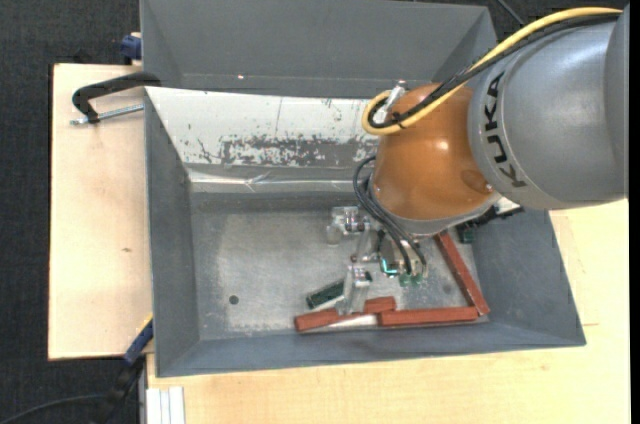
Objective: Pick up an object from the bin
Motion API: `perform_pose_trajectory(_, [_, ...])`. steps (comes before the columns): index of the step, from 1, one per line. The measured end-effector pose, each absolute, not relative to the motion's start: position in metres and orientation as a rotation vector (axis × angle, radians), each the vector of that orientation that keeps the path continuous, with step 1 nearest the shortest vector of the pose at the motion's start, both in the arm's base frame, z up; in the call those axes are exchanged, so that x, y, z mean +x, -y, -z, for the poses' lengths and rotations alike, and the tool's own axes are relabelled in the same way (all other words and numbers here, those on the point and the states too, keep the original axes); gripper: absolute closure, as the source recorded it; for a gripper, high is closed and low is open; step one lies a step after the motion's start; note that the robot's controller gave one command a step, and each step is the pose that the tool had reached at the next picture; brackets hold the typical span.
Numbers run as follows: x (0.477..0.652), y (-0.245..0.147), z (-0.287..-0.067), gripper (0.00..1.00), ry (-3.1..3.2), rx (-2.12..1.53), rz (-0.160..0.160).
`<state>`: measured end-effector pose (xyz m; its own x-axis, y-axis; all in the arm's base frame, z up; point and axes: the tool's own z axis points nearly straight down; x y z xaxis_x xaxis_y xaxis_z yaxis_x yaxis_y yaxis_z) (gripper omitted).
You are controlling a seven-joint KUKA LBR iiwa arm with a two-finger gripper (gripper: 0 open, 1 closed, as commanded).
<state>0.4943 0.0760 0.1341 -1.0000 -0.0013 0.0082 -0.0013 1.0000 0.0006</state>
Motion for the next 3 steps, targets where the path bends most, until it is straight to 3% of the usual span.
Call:
perform_pose_trajectory(1, [0.508,-0.091,-0.067,0.0,3.135,0.055,0.001])
perform_pose_trajectory(2, [0.515,-0.151,-0.071,0.0,3.148,0.017,0.009])
perform_pose_trajectory(3, [0.532,-0.102,-0.071,0.0,3.148,0.0,0.002])
